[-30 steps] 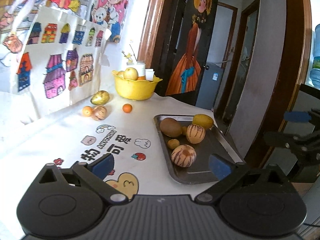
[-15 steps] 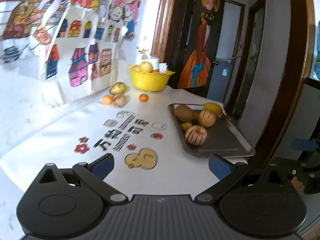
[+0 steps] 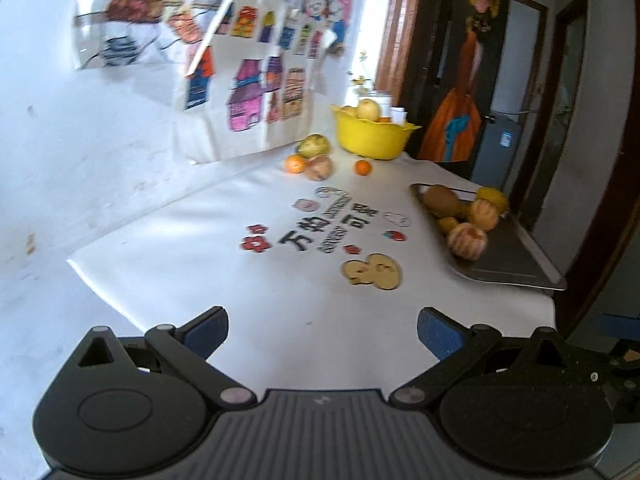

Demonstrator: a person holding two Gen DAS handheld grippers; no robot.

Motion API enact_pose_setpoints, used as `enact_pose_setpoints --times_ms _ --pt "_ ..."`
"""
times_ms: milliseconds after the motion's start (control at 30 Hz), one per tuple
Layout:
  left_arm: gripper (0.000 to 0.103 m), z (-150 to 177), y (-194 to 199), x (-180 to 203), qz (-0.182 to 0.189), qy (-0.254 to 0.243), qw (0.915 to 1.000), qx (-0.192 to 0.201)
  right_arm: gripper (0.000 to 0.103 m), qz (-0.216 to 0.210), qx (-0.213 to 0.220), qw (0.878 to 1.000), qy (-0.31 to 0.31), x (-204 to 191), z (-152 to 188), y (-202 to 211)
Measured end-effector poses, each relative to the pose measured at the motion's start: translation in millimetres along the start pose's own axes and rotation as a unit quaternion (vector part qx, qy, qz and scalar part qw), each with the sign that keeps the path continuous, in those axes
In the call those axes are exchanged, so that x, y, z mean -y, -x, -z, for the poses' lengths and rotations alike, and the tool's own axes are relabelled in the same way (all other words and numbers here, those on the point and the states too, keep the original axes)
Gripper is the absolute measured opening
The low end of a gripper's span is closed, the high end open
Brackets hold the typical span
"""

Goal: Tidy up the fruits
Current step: 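Lift both grippers away from the tray, then move both grippers toward the orange and the last striped pepino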

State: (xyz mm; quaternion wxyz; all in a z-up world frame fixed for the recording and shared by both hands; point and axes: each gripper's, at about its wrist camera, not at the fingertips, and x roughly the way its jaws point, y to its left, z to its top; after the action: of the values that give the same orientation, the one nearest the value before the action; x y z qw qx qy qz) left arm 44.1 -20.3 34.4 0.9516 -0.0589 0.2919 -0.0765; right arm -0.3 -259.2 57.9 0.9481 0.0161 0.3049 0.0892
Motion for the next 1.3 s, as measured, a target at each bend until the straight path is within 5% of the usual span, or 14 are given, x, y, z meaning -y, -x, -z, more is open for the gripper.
enact_pose_setpoints --times_ms 533,833,1067,1300 --pt "0.102 -15.0 -11.9 -34.2 -0.047 0.041 0.9980 0.007 0.102 -0.043 -0.033 0.998 -0.005 -15.2 -17.2 -50.3" --pt "0.102 -32.7 -41.1 -45.3 -0.072 0.052 0.9960 0.002 0.102 -0.066 -0.015 0.998 0.017 -5.4 -39.7 -77.8" --pt "0.103 -60.4 -74.5 -41.6 -0.078 -0.016 0.9969 0.003 0.102 -0.080 -0.010 0.994 0.076 10.9 -74.9 -100.1" --pt "0.103 -88.8 -110.3 -40.8 -0.035 -0.095 0.9948 0.017 0.102 -0.077 -0.016 0.987 0.140 34.4 -114.7 -121.4"
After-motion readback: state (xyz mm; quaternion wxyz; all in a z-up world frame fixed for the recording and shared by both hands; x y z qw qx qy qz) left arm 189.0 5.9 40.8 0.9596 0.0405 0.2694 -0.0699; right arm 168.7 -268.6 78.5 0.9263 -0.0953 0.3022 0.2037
